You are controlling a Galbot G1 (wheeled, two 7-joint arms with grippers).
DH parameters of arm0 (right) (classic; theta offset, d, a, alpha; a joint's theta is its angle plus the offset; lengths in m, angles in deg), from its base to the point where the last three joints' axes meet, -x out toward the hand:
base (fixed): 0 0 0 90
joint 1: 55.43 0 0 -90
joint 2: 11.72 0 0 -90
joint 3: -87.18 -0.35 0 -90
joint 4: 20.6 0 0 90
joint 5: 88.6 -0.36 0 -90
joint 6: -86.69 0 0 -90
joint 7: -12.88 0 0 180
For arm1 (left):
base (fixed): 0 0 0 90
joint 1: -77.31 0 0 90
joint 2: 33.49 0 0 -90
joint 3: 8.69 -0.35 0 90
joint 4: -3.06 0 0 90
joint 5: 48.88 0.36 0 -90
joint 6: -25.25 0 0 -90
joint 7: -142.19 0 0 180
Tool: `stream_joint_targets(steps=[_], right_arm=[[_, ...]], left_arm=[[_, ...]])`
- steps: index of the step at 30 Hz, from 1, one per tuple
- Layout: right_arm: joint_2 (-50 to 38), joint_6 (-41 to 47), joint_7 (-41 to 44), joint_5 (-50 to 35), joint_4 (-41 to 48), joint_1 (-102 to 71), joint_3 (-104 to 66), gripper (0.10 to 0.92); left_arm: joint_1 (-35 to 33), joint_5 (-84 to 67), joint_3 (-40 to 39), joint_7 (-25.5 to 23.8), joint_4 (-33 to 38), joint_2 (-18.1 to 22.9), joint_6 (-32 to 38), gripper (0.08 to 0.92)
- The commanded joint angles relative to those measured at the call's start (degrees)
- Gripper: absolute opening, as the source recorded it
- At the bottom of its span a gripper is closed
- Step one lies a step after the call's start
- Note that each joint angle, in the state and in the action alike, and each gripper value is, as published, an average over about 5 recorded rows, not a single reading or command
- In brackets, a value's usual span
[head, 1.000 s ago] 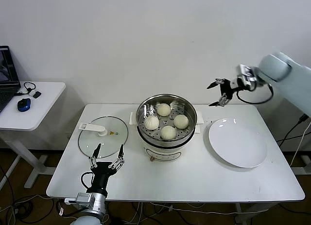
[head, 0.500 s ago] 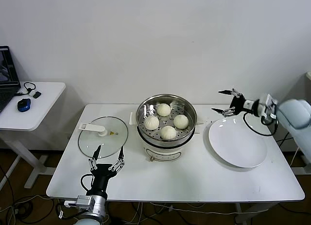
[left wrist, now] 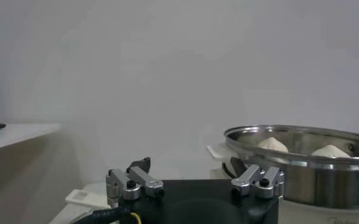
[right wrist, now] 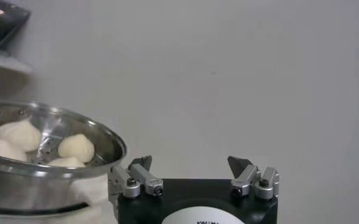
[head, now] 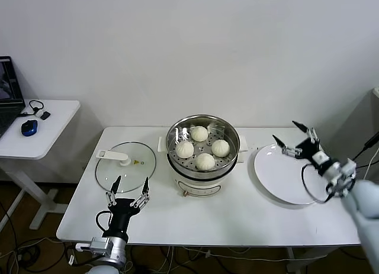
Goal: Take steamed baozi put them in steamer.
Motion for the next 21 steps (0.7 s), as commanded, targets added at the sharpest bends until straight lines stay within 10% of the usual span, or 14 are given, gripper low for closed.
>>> stream_joint_targets(steps=[1, 21], right_arm=[[14.09, -8.71, -11.23, -1.95, -8.38, -21.5, -4.89, 0.823], [15.92, -9.26, -10.72, -5.06, -10.01, -24.8, -0.14, 0.823]], left_arm=[[-0.48, 1.89, 0.17, -0.92, -0.15, 0.07, 0.02, 0.823], [0.62, 3.76, 0.93, -3.17, 0.03, 0.25, -1.72, 0.823]])
